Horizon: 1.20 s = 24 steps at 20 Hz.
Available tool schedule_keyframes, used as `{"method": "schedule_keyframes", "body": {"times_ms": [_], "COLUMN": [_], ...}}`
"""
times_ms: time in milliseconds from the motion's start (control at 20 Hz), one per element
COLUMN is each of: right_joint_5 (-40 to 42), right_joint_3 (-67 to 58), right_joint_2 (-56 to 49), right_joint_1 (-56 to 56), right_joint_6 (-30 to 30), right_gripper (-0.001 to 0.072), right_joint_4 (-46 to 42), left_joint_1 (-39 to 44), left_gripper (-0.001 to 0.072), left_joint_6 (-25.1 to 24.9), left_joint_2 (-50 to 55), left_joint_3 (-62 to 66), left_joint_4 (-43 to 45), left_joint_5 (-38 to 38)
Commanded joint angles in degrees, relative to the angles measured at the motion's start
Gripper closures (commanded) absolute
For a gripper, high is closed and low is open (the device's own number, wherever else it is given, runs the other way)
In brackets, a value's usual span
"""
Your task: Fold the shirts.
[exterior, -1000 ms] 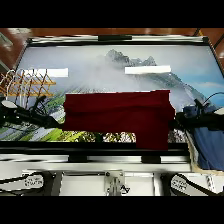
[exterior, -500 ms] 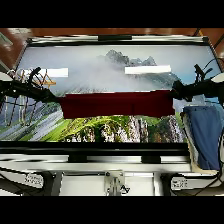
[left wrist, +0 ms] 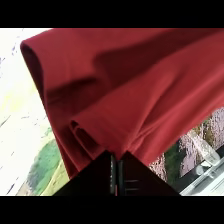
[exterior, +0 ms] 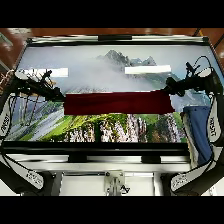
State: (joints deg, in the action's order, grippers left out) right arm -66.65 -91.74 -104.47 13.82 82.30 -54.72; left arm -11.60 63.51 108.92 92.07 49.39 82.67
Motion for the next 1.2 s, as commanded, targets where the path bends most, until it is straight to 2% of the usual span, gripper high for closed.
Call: {"method": "schedule_keyframes", "body": {"times_ms": [0,100,150,200,250,350,400,450,550,650,700,750,950,1150], "right_joint_5": [3.1,1.9,0.8,-0.3,-1.2,-1.8,-1.9,-2.3,-4.7,-8.4,-9.7,-10.5,-10.8,-10.7], "right_joint_3": [-0.6,-0.6,-0.6,-0.6,-0.6,-0.6,-0.6,-0.6,-0.6,-0.6,-0.5,-0.6,-0.6,-0.6], "right_joint_2": [-2.3,-2.2,-2.2,-2.1,-1.7,0.2,1.8,3.1,4.6,3.8,2.8,1.8,-2.3,-5.5], "right_joint_1": [-1.3,-0.7,-0.2,0.3,0.7,1.2,1.5,1.9,3.3,4.9,5.5,6.0,6.8,6.8], "right_joint_6": [-0.5,-0.5,-0.5,-1.0,-3.3,-4.5,-4.2,-3.0,-0.8,-1.0,-1.2,-1.7,-5.1,-4.4], "right_gripper": [0.0633,0.0603,0.0495,0.0392,0.0367,0.0364,0.0277,0.0119,0.0116,0.0116,0.0060,0.0047,0.0046,0.0045], "right_joint_4": [-2.3,-3.9,-3.7,-3.2,-2.6,-5.5,-9.5,-13.8,-18.8,-17.7,-16.8,-15.0,-3.1,-2.5], "left_joint_1": [0.3,-0.3,-0.7,-1.0,-1.3,-1.7,-2.0,-2.3,-2.8,-3.3,-3.4,-3.5,-3.4,-3.4], "left_gripper": [0.0651,0.0577,0.0439,0.0258,0.0163,0.0164,0.0164,0.0165,0.0166,0.0166,0.0167,0.0172,0.0177,0.0177], "left_joint_6": [2.0,2.5,3.4,4.9,5.4,4.0,4.1,4.1,4.1,4.1,4.3,4.3,4.3,4.3], "left_joint_2": [2.4,2.1,2.0,1.9,1.8,1.1,0.7,0.3,-0.8,-1.7,-2.1,-2.6,-2.9,-3.0], "left_joint_3": [0.4,0.5,0.5,0.5,0.5,0.6,1.4,2.2,4.5,6.4,7.0,7.1,7.1,7.1], "left_joint_4": [0.0,0.1,0.0,0.0,-0.3,-1.4,-1.3,-1.3,-1.4,-1.4,-1.4,-1.4,-1.4,-1.5], "left_joint_5": [0.1,0.1,0.2,0.4,1.4,5.4,6.8,7.4,7.4,7.6,8.0,8.3,10.8,11.1]}}
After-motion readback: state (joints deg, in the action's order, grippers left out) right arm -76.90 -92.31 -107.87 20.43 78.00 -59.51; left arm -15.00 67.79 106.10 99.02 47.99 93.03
